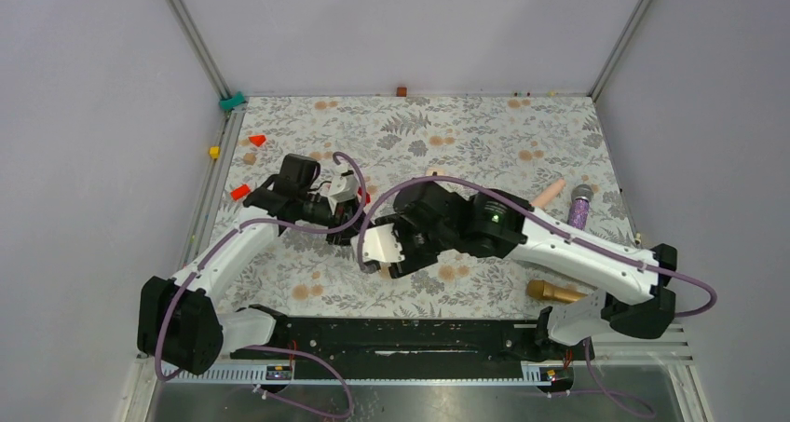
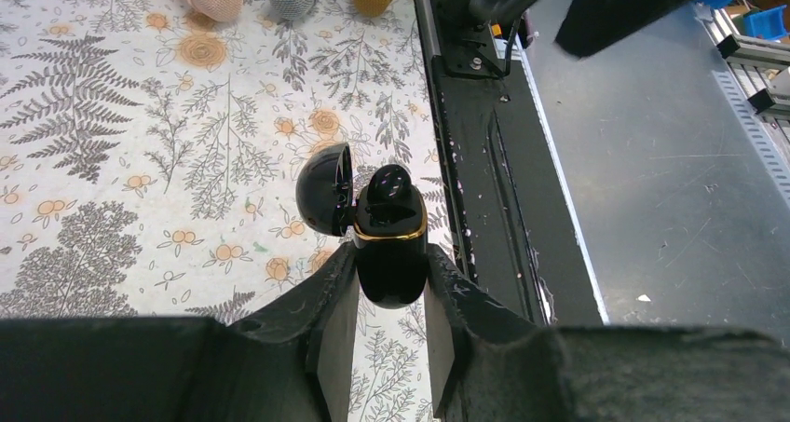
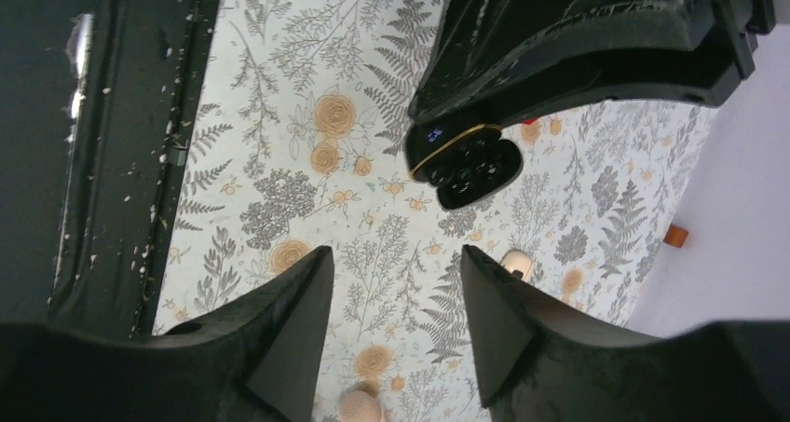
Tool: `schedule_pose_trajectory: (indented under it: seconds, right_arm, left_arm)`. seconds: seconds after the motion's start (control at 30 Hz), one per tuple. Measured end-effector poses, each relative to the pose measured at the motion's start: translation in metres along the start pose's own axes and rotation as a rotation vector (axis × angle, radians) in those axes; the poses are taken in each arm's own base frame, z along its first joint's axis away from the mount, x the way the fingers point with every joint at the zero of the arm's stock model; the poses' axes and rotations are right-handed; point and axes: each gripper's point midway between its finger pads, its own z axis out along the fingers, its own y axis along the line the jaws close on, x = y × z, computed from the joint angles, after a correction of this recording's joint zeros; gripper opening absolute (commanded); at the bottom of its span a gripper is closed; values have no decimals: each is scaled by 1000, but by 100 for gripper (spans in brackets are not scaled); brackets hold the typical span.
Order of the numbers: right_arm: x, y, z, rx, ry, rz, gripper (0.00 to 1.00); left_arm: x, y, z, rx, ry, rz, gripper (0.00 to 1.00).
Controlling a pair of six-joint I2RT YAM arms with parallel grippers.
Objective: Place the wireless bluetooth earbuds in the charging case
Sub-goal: Place the earbud in the charging case.
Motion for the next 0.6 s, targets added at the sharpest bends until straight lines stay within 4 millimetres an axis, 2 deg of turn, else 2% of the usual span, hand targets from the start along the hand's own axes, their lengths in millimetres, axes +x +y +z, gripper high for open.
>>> schedule_pose_trajectory:
  seconds: [0.03,0.07,0.2,0.4,0.5,0.6]
  right_arm:
    - [0,2,-5,-4,-18,-1,88]
    - [0,4,-10,-8,-36,-2,93]
    - [10,9,-16,-28,-69,18,99]
    - [36,14,3,-77,-57,82,99]
    - [45,1,14,-54,-69,163,99]
    - [55,-22,30,-9,-78,260,97]
  left_arm:
    - [0,1,-1,-5,-2,-1,0]
    - [0,2,-3,-10,-4,-3,0]
    - [-1,10,-12,-45,-20,-17,0]
    - [-3,25,-34,-124,-57,-45,0]
    - [-4,34,-49,-179,-79,-56,0]
    - [-4,39,-67,-236,-101,-76,0]
